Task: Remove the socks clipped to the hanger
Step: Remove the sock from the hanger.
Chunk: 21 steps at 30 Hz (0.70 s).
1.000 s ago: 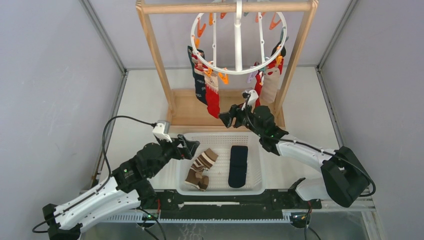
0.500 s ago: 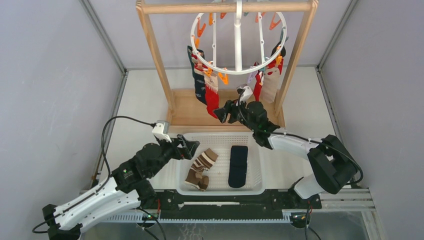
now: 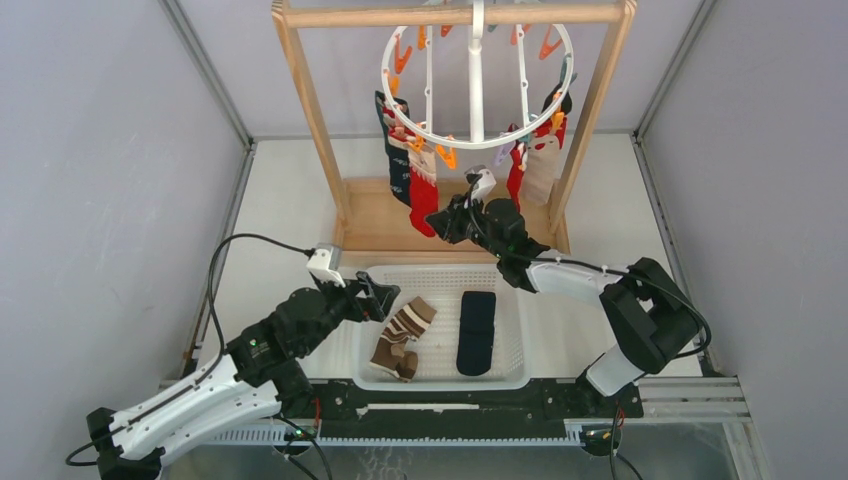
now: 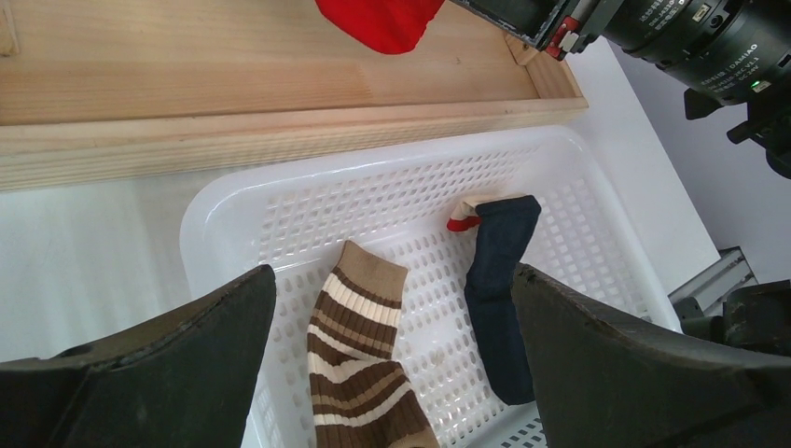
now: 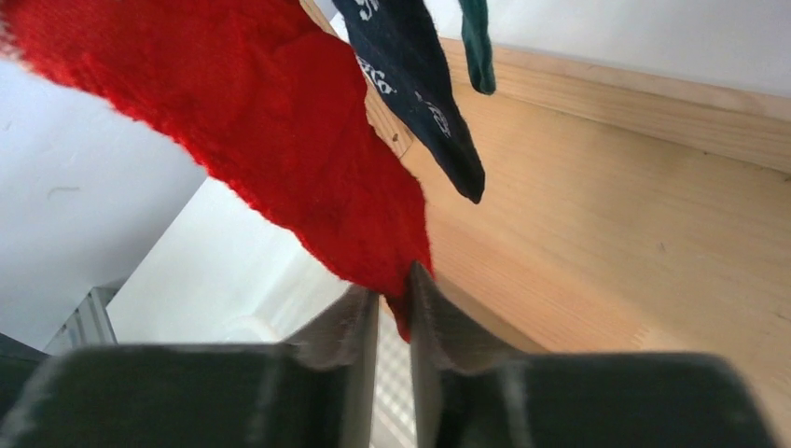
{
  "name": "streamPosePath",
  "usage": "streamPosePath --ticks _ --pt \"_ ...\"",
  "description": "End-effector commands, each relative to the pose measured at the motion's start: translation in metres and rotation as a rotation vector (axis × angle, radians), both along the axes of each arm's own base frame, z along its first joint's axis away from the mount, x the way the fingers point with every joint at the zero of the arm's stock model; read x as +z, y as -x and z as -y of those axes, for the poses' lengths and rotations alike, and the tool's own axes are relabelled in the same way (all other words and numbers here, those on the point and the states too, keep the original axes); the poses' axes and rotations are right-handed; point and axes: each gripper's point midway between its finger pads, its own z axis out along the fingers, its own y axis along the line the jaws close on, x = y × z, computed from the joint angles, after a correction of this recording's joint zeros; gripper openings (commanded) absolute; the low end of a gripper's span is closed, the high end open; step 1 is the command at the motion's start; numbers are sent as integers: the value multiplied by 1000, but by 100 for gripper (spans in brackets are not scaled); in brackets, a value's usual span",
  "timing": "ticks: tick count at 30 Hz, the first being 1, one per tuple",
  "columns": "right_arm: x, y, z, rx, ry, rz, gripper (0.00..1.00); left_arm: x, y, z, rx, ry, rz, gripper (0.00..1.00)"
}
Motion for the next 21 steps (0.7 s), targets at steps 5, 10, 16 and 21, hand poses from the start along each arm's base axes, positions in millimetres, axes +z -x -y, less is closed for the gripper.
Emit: streamPosePath --ticks 5,10,16,21 --pt "33 1 -12 31 -59 55 0 9 0 4 -9 47 19 100" --pt "38 12 -15 38 -27 78 0 11 0 5 -12 51 21 100" --pt "44 34 -20 41 4 109 0 22 -2 6 -11 55 33 100" --pt "51 56 -19 54 -6 124 0 32 -5 8 -12 43 50 100"
